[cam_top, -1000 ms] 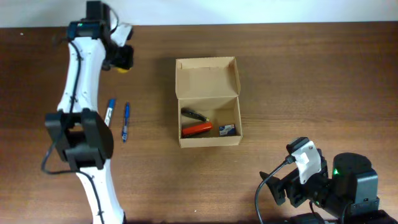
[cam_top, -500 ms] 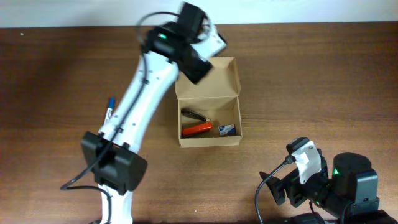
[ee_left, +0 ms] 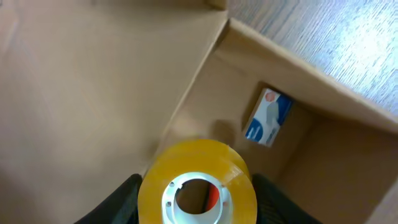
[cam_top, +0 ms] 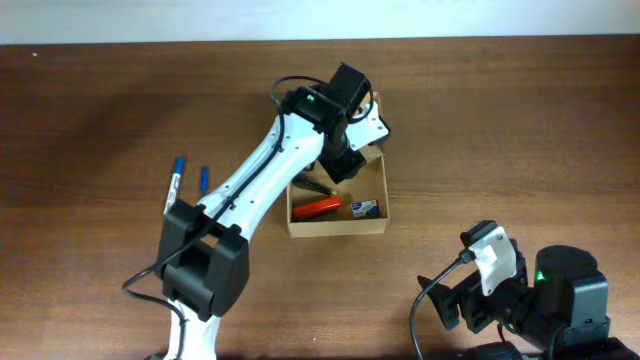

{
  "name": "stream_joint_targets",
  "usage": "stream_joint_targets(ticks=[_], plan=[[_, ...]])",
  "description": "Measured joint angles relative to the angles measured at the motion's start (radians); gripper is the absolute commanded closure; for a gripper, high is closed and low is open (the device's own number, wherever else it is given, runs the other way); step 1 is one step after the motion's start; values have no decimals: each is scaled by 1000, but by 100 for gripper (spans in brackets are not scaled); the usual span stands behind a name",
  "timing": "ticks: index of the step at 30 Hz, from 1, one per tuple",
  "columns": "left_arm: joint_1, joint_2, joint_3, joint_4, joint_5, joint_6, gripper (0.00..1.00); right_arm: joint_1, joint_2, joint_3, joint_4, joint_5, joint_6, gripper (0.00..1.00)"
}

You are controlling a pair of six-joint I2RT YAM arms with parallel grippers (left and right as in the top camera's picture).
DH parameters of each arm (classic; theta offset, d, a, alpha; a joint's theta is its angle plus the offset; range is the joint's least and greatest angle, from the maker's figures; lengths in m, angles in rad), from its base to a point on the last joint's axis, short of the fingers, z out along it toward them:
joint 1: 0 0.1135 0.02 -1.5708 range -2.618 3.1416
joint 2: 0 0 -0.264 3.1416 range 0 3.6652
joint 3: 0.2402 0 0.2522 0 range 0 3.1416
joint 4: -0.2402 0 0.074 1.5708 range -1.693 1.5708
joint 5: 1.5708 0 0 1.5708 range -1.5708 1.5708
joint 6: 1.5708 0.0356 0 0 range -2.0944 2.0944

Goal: Pack container
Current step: 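Carry the tape roll into the box's right side and lower it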

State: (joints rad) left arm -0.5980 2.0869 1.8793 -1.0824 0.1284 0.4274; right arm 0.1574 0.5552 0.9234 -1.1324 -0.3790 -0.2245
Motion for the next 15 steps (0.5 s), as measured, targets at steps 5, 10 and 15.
stream_joint_targets(ticks=[5, 10, 15], plan=[[-41, 0, -28, 78, 10, 0, 73, 0, 0, 0, 0, 0, 0, 1], [-80, 0, -43, 99, 14, -1, 73, 0, 0, 0, 0, 0, 0, 1], [-89, 0, -43, 105, 14, -6, 73, 0, 0, 0, 0, 0, 0, 1]])
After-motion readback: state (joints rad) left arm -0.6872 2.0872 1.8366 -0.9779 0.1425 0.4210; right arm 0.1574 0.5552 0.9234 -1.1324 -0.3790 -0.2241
